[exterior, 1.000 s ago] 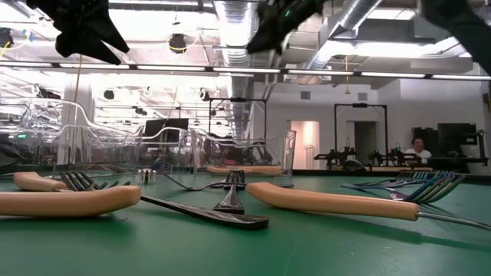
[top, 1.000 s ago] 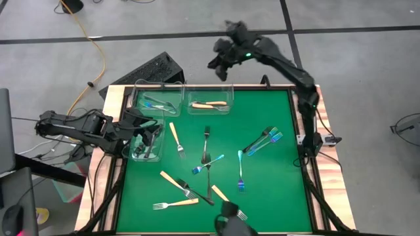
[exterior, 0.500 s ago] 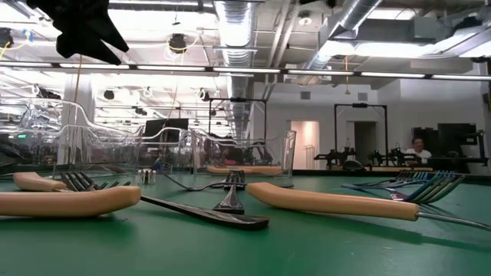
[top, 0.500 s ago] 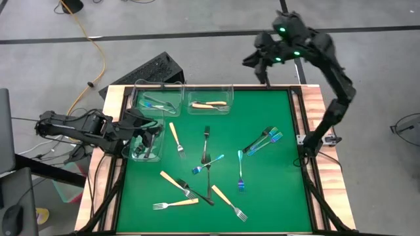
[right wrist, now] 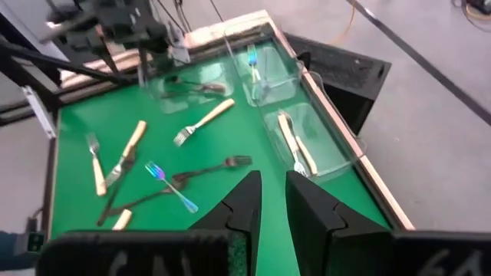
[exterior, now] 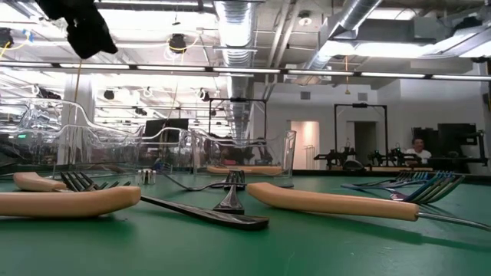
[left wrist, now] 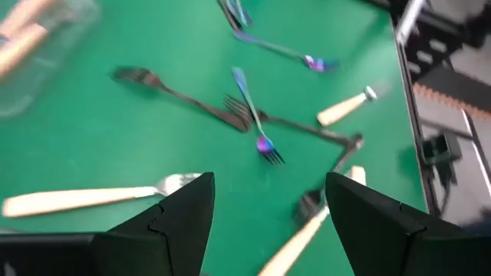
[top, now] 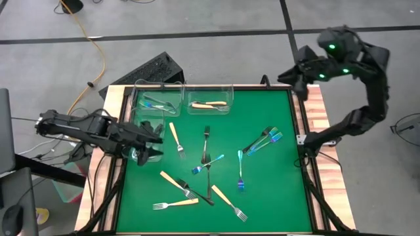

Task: Sort silverware by color (type)
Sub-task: Put the black fork into the middle left transparent bin

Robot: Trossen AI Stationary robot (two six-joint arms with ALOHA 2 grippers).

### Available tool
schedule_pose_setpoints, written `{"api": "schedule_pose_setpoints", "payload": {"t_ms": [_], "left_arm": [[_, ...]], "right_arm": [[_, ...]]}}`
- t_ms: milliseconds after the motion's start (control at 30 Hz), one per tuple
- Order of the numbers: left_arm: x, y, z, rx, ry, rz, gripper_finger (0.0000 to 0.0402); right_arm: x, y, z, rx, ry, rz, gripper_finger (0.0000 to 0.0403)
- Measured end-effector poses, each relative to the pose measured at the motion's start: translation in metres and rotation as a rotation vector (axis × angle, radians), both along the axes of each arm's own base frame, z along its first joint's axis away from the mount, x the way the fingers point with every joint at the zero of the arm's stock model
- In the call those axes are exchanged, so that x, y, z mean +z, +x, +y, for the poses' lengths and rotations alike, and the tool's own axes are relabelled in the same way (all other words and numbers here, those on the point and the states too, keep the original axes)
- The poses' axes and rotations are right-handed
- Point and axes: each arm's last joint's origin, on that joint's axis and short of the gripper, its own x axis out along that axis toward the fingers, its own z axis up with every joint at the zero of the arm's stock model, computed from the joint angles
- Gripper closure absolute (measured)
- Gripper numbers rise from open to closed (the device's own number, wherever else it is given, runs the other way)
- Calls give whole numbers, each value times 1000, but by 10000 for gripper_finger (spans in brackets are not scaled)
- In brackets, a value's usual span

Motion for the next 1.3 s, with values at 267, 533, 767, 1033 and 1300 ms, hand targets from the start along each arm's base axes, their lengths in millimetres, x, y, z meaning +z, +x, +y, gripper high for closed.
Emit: {"api": "schedule_pose_setpoints", "payload": {"t_ms": [267, 533, 767, 1033, 1300], "left_arm": [[-7, 32, -16, -154, 81, 118, 168], [-3, 69, -22, -201, 280, 172, 168], [-9, 97, -10, 40, 233, 211, 168], [-25, 129, 12, 344, 25, 157, 168], [-58, 169, 12, 455, 23, 127, 168]], "right_arm": [[9, -28, 25, 12, 17, -88, 321], [11, -37, 31, 0, 1, -105, 321], [11, -37, 30, -15, -7, -100, 321], [11, -38, 31, -14, -10, -101, 321], [11, -38, 31, -13, -13, -100, 321]]}}
